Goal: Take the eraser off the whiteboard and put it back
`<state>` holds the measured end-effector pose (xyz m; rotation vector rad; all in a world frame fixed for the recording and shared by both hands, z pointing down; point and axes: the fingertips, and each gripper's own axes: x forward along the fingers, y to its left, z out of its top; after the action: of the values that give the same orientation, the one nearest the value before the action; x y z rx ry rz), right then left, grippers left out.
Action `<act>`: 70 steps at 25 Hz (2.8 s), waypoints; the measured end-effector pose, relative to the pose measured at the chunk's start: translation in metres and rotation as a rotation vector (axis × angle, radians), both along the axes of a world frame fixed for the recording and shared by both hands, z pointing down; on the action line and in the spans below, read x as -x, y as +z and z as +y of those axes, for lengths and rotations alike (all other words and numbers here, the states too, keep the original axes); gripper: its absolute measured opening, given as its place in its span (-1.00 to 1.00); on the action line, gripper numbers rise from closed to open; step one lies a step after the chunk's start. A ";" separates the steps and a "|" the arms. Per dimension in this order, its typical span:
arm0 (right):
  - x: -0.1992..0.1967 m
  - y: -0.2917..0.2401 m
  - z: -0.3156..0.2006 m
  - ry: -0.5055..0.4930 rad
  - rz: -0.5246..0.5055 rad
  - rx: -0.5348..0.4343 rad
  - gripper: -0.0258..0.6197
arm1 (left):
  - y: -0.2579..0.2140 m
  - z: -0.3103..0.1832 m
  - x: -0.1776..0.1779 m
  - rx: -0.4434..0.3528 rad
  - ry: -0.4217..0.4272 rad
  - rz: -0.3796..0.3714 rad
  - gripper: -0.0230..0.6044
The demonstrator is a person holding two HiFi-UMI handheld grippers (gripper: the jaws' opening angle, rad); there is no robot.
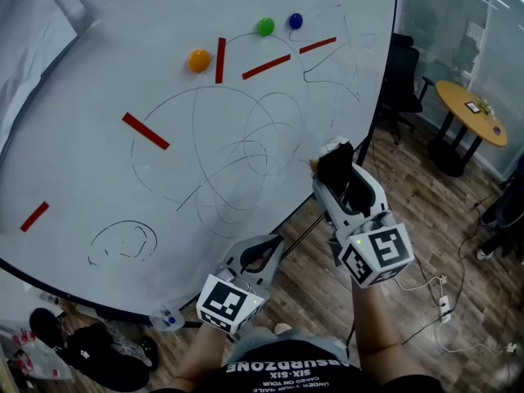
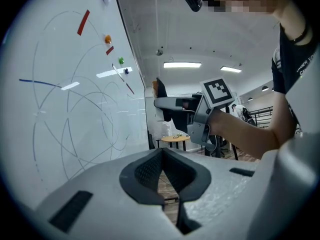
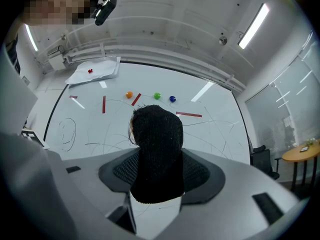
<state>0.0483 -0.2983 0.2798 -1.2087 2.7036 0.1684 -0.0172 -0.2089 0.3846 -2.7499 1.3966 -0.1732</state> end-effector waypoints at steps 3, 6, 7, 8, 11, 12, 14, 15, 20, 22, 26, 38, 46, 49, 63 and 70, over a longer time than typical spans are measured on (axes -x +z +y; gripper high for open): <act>-0.004 0.005 0.007 0.007 -0.002 0.012 -0.18 | 0.001 0.002 0.001 0.003 0.004 0.003 -0.90; -0.005 0.010 0.016 0.010 -0.001 0.015 -0.18 | 0.003 0.005 0.003 0.013 0.006 0.012 -0.90; -0.005 0.011 0.020 0.013 0.000 0.016 -0.18 | 0.002 0.006 0.003 0.013 0.007 0.019 -0.90; -0.006 0.012 0.023 0.017 0.002 0.017 -0.18 | 0.000 0.007 0.003 0.012 0.009 0.026 -0.90; -0.007 0.017 0.032 0.026 0.004 0.027 -0.18 | -0.003 0.011 0.003 0.011 0.015 0.037 -0.90; -0.007 0.019 0.035 0.029 0.004 0.032 -0.18 | -0.002 0.012 0.003 0.012 0.019 0.035 -0.90; -0.007 0.025 0.040 0.033 0.003 0.045 -0.18 | -0.001 0.016 0.005 0.017 0.025 0.030 -0.90; -0.007 0.028 0.043 0.034 0.002 0.052 -0.18 | 0.000 0.018 0.007 0.019 0.026 0.030 -0.90; -0.003 0.044 0.055 0.035 0.000 0.091 -0.18 | 0.001 0.025 0.014 0.027 0.032 0.026 -0.90; 0.000 0.051 0.060 0.037 0.002 0.107 -0.18 | 0.000 0.028 0.016 0.029 0.036 0.029 -0.90; 0.005 0.063 0.070 0.040 0.008 0.137 -0.18 | -0.004 0.033 0.020 0.030 0.042 0.038 -0.90; 0.009 0.095 0.094 0.079 0.017 0.228 -0.18 | -0.010 0.047 0.022 0.041 0.072 0.047 -0.90; 0.013 0.115 0.112 0.102 0.034 0.277 -0.17 | -0.013 0.058 0.021 0.033 0.100 0.038 -0.90; 0.015 0.123 0.122 0.102 0.046 0.293 -0.17 | -0.013 0.063 0.018 0.032 0.115 0.038 -0.90; 0.015 0.131 0.153 0.112 0.035 0.321 -0.17 | -0.007 0.087 0.013 0.048 0.143 0.055 -0.90; 0.012 0.129 0.161 0.112 0.024 0.324 -0.17 | -0.009 0.094 0.008 0.046 0.149 0.063 -0.90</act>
<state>0.0363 -0.1376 0.4086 -1.4516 2.7588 -0.2534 -0.0248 -0.1153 0.3757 -2.9065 1.2088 -0.1149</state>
